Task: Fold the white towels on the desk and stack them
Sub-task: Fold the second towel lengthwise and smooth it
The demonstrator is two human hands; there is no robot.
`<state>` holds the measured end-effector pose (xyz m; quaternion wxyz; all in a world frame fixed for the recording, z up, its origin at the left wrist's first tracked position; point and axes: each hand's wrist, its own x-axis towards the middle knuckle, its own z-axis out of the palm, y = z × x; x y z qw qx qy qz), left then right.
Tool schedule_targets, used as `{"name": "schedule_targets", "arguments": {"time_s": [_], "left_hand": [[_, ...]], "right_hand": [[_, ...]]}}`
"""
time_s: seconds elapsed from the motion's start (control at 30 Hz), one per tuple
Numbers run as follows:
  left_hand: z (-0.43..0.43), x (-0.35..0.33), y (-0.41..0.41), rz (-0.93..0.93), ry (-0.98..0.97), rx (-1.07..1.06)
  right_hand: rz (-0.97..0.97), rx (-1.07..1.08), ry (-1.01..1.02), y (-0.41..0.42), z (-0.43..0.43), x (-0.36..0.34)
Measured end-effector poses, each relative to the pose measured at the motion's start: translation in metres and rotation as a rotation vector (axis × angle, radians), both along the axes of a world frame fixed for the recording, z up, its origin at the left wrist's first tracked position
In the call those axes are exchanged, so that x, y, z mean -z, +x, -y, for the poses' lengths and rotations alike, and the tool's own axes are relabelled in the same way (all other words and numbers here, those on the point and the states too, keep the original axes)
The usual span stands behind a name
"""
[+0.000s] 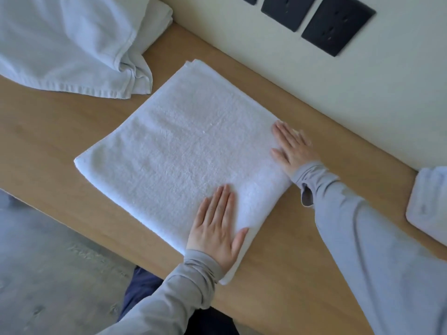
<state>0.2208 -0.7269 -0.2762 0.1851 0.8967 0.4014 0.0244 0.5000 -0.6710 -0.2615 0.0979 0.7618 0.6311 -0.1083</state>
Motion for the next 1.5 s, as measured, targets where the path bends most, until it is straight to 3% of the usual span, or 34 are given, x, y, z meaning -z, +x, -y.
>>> {"name": "schedule_targets", "arguments": {"time_s": [0.07,0.13,0.23,0.33,0.4,0.57,0.63,0.73,0.8,0.87,0.93,1.1,1.2,1.33,1.5], "left_hand": [[0.000,-0.001,-0.001,-0.005,0.018,-0.003],[0.000,-0.003,-0.001,-0.009,0.018,-0.003],[-0.001,-0.005,0.000,-0.009,0.010,-0.007],[0.000,-0.003,0.000,0.015,0.032,-0.002],[0.000,-0.003,0.000,0.020,0.026,-0.003],[-0.002,-0.012,0.000,0.016,0.020,0.002],[-0.007,-0.019,-0.005,0.237,-0.041,-0.076],[-0.022,-0.029,-0.026,0.543,-0.089,-0.561],[-0.040,-0.032,-0.047,0.596,-0.128,-1.071],[-0.060,-0.033,-0.065,0.611,-0.325,-1.499],[-0.072,-0.030,-0.076,0.717,-0.501,-1.667],[-0.074,-0.024,-0.068,0.762,-0.825,-1.654],[-0.071,-0.020,-0.060,0.729,-0.918,-1.684],[-0.062,-0.017,-0.052,0.703,-0.741,-1.611],[-0.075,-0.037,-0.067,0.661,-0.517,-1.436]], "right_hand": [[0.024,0.123,-0.085,0.021,-0.013,-0.007],[0.066,0.130,0.001,0.013,-0.018,-0.019],[-0.084,-0.216,0.255,-0.051,-0.003,-0.030],[-0.104,-0.627,0.155,-0.087,0.040,-0.017],[-0.114,-0.551,0.107,-0.063,0.048,-0.015],[-0.067,-0.006,0.004,0.014,0.014,-0.021],[-0.129,0.068,0.034,0.020,-0.005,-0.027],[-0.339,0.212,0.158,0.011,-0.037,-0.036],[-0.503,0.334,0.100,0.001,-0.063,-0.037],[-0.575,0.410,0.031,-0.008,-0.090,-0.033],[-0.574,0.464,-0.003,-0.014,-0.111,-0.026],[-0.541,0.549,-0.117,-0.010,-0.140,-0.015],[-0.523,0.561,-0.180,-0.005,-0.150,-0.014],[-0.446,0.514,-0.244,-0.007,-0.153,-0.017],[-0.329,0.397,-0.033,-0.015,-0.119,-0.055]]}}
